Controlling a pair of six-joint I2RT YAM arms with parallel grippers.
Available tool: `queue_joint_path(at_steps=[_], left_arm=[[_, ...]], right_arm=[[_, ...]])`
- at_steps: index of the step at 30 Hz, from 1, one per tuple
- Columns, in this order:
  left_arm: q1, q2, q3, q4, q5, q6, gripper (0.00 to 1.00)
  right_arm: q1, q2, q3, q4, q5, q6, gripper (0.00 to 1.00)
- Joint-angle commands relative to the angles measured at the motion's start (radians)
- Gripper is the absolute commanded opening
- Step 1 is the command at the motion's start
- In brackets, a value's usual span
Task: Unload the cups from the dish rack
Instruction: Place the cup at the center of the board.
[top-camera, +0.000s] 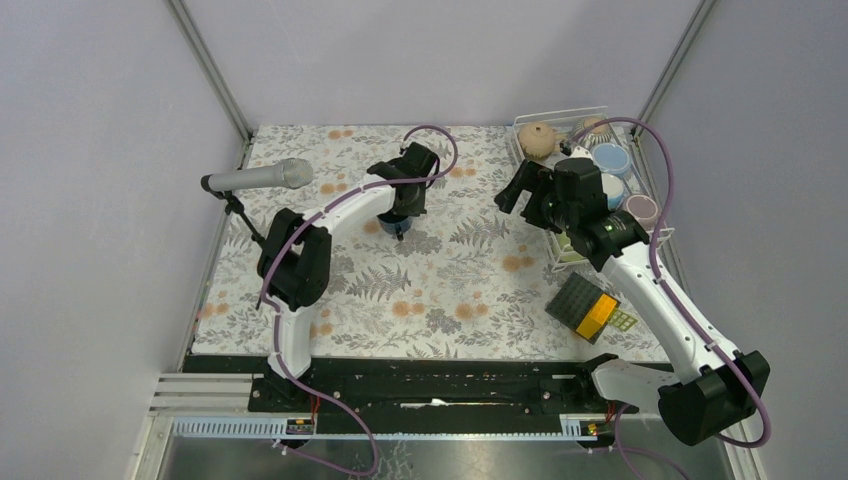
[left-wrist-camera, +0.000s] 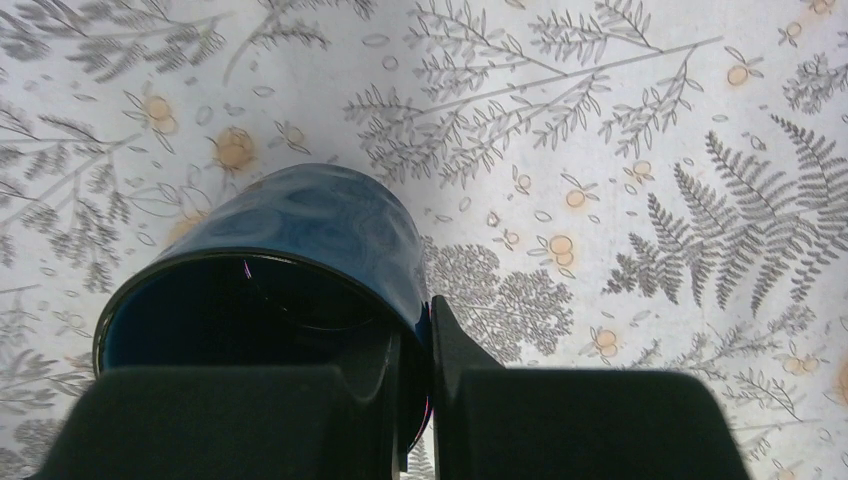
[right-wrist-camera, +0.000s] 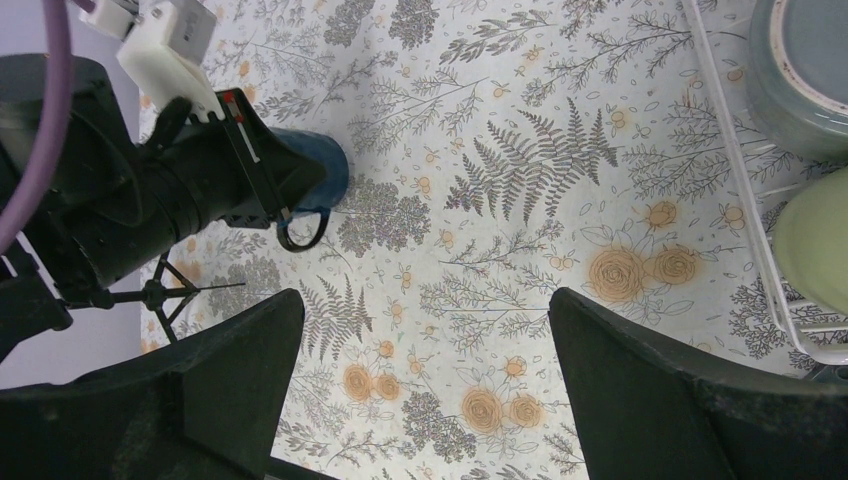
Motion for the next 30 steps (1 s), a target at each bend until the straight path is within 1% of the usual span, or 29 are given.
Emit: queue_joint_path(at_steps=[1, 13, 20, 30], left_arm=[[0.015, 0.007, 0.095, 0.001, -0.071, 0.058, 0.0], [0.064, 0.034, 0.121, 0.002, -0.072, 0.044, 0.0], [0.084, 0.045, 0.118, 0.003, -0.074, 0.029, 0.0], [0.126, -0.002, 0.031, 0.041, -0.084, -0.004, 0.0]], right_arm=[[0.005, 0.015, 0.039, 0.035, -0.026, -0.011, 1.0], [0.005, 0.039, 0.034, 0.054, -0.026, -0.013, 1.0], [0.006, 0.053, 0.037, 0.057, -0.052, -0.016, 1.0], [0.005, 0.078, 0.044, 0.063, -0.073, -0.018, 1.0]])
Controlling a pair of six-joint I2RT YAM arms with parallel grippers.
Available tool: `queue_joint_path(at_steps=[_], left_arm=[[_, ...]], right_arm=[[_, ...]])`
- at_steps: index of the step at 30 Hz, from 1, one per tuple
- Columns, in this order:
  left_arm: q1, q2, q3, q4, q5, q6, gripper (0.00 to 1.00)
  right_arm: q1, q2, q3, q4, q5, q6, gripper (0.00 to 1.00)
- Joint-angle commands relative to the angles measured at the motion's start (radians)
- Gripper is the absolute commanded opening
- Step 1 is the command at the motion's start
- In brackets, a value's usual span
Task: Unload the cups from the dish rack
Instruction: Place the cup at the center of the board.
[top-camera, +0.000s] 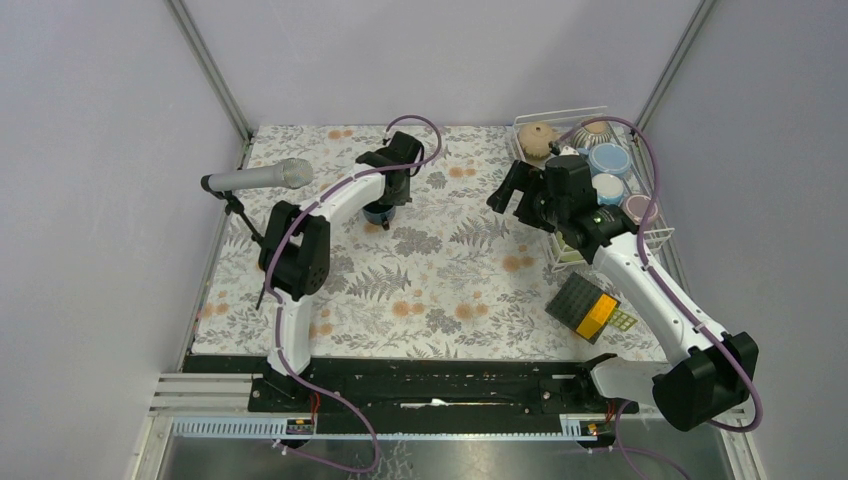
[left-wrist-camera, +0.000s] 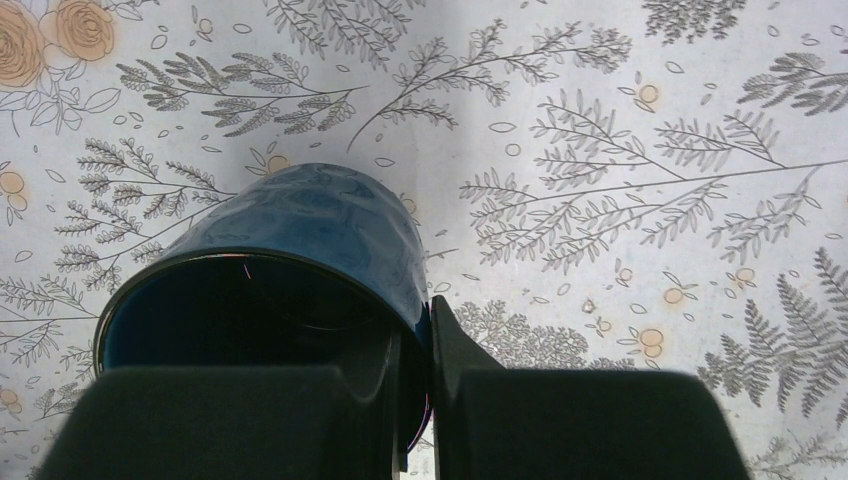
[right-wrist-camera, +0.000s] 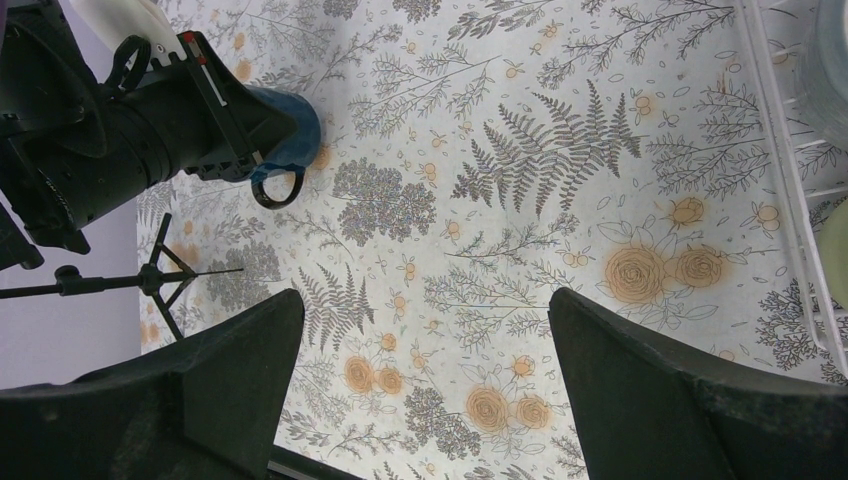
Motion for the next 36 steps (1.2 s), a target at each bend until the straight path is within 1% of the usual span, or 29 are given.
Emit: queue_joint_path(at_steps=[1, 9, 15, 17, 18, 21, 23, 26, 30, 33, 34, 36], left_arm=[[0.027, -0.071, -0.045, 0.061, -0.052, -0.018, 0.0], [0.077, -0.126, -0.14, 0.097, -0.039, -0.038, 0.0], [0.094, -0.144, -0.161, 0.101, -0.027, -0.045, 0.0], [0.098, -0.146, -0.165, 0.101, -0.025, -0.047, 0.03], [0.1, -0.147, -0.166, 0.101, -0.024, -0.047, 0.07], [0.1, -0.151, -0.168, 0.102, -0.026, -0.049, 0.23], [0.101, -0.156, -0.17, 0.108, -0.025, -0.049, 0.31], [0.101, -0.164, -0.168, 0.112, -0.03, -0.05, 0.39], [0.1, -0.184, -0.174, 0.126, -0.03, -0.051, 0.55], [0.096, -0.205, -0.192, 0.141, -0.021, -0.055, 0.63], [0.095, -0.215, -0.199, 0.147, -0.022, -0.055, 0.68], [0.086, -0.233, -0.222, 0.162, -0.021, -0.055, 0.72]], right_arm=[[0.006, 0.015, 0.044, 0.035, -0.028, -0.017, 1.0], [0.007, 0.035, 0.051, 0.045, -0.05, -0.015, 1.0], [0.009, 0.043, 0.046, 0.049, -0.06, -0.015, 1.0], [0.009, 0.044, 0.046, 0.05, -0.061, -0.017, 1.0], [0.01, 0.045, 0.046, 0.05, -0.061, -0.018, 1.0], [0.01, 0.047, 0.046, 0.052, -0.064, -0.02, 1.0], [0.01, 0.05, 0.047, 0.053, -0.066, -0.022, 1.0], [0.011, 0.053, 0.048, 0.053, -0.069, -0.023, 1.0], [0.011, 0.054, 0.049, 0.054, -0.069, -0.023, 1.0], [0.012, 0.056, 0.048, 0.056, -0.069, -0.024, 1.0], [0.012, 0.056, 0.047, 0.056, -0.069, -0.023, 1.0], [0.013, 0.057, 0.046, 0.058, -0.069, -0.022, 1.0]])
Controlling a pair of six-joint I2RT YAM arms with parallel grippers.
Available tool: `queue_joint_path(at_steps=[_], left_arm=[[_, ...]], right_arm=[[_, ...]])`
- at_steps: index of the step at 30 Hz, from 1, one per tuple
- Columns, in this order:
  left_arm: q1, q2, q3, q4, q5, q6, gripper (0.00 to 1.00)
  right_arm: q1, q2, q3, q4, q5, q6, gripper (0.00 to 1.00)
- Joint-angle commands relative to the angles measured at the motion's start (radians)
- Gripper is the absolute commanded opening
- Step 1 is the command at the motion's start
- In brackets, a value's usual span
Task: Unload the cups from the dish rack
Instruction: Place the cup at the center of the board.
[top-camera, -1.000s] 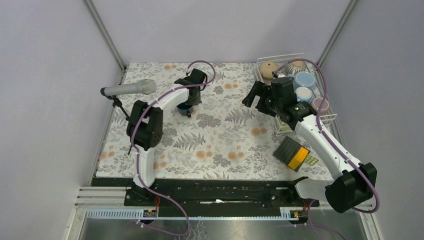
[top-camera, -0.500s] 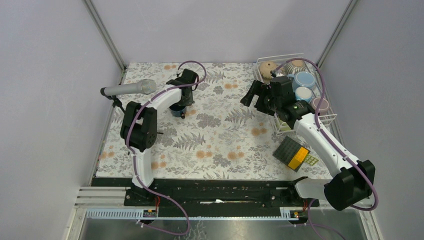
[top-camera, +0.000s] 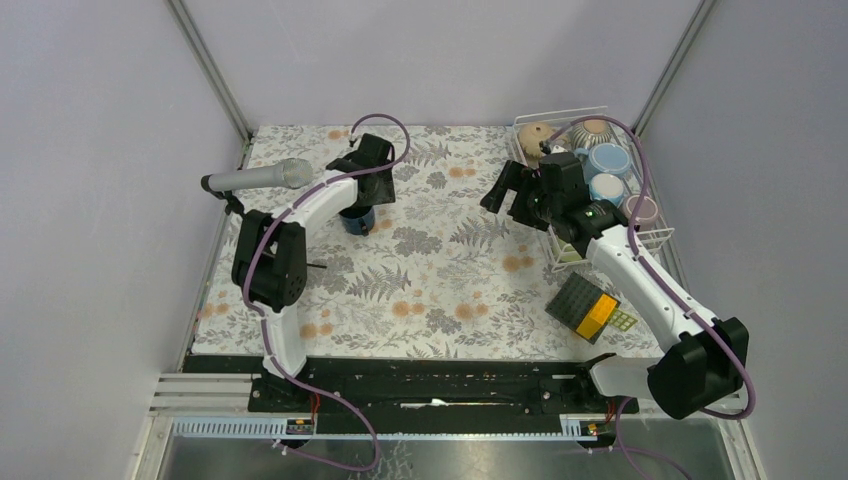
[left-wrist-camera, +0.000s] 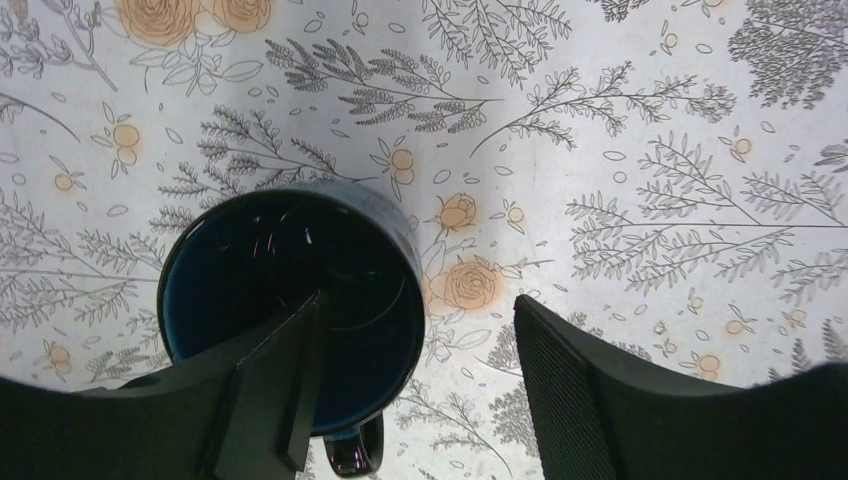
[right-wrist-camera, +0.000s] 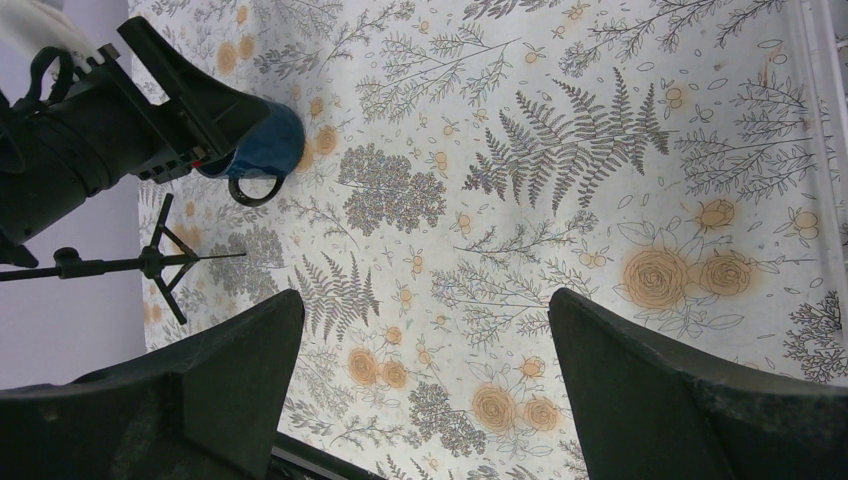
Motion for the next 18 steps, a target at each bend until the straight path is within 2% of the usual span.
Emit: queue_joint_path(at_steps=[1, 3, 5, 7, 8, 18], left_arm=[[-0.014, -0.1, -0.041, 0.065, -0.011, -0.005, 0.75], [-0.026, -0.12, -0.062, 0.085, -0.017, -0.002, 0.83], [-0.04, -0.136, -0.075, 0.096, -0.022, -0.001, 0.86], [-0.056, -0.144, -0.084, 0.097, -0.027, -0.002, 0.97], [-0.064, -0.149, -0.088, 0.099, -0.029, -0.004, 0.98], [-0.152, -0.222, -0.129, 0.124, -0.062, 0.01, 0.99]], right_arm=[[0.013, 0.004, 0.037, 0.036, -0.017, -0.016, 1.0], [0.013, 0.004, 0.037, 0.037, -0.016, -0.017, 1.0], [0.013, 0.004, 0.035, 0.038, -0.014, -0.017, 1.0], [0.012, 0.005, 0.033, 0.039, -0.013, -0.018, 1.0], [0.014, 0.005, 0.034, 0.039, -0.012, -0.018, 1.0], [0.014, -0.002, 0.037, 0.038, 0.01, -0.026, 1.0]])
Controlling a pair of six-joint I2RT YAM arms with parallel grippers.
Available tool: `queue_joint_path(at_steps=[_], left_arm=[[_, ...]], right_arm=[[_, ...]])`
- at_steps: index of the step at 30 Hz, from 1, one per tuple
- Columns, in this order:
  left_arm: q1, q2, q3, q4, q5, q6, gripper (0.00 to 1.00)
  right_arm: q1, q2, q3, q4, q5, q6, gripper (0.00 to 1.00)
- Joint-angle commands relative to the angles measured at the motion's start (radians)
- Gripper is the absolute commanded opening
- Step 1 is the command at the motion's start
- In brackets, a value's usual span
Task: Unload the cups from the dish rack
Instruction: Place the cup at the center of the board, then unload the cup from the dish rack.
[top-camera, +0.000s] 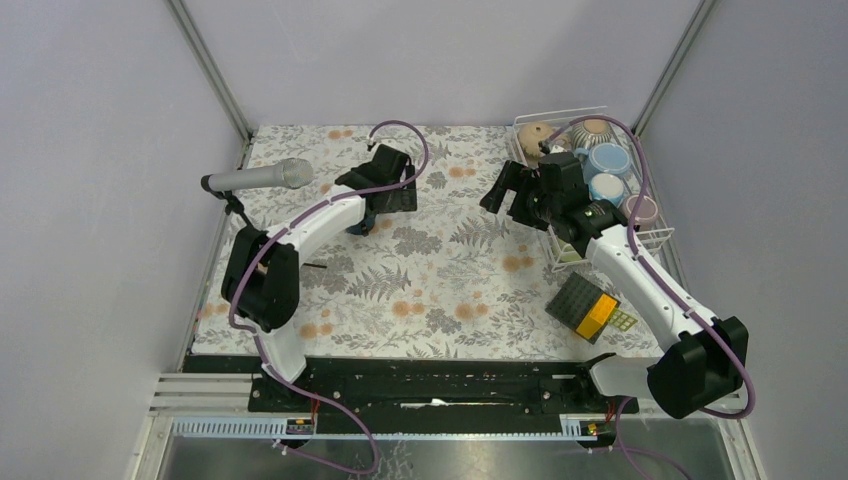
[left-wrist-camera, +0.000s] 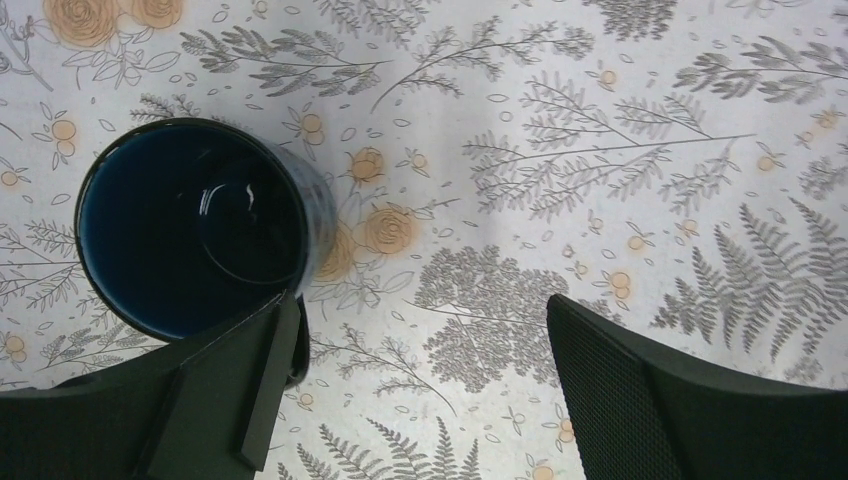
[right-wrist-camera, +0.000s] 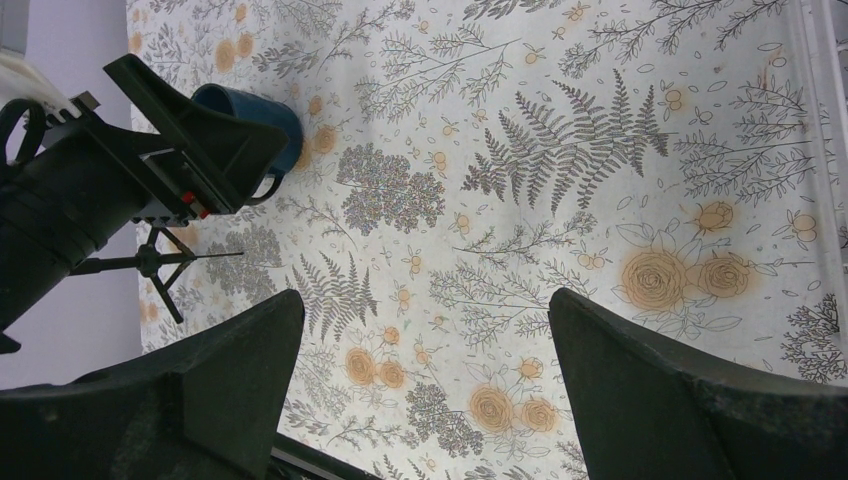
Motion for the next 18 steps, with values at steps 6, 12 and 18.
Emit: queue_joint_path(at_steps=[6, 12, 18], left_arm=[[-0.092, -0.145, -0.059, 0.057, -0.01, 0.026, 0.99], [-0.146, -0.234, -0.129, 0.059, 0.083, 0.006, 0.99], [-0.246, -0.308, -0.199, 0.056, 0.144, -0.004, 0.99]], right_arm=[[0.012, -0.011, 0.052, 0.011, 0.078, -0.033, 1.0], [0.01, 0.002, 0.098, -0.039, 0.225, -0.065, 1.0], [-0.059, 0.101, 0.171, -0.043, 0.306, -0.095, 1.0]])
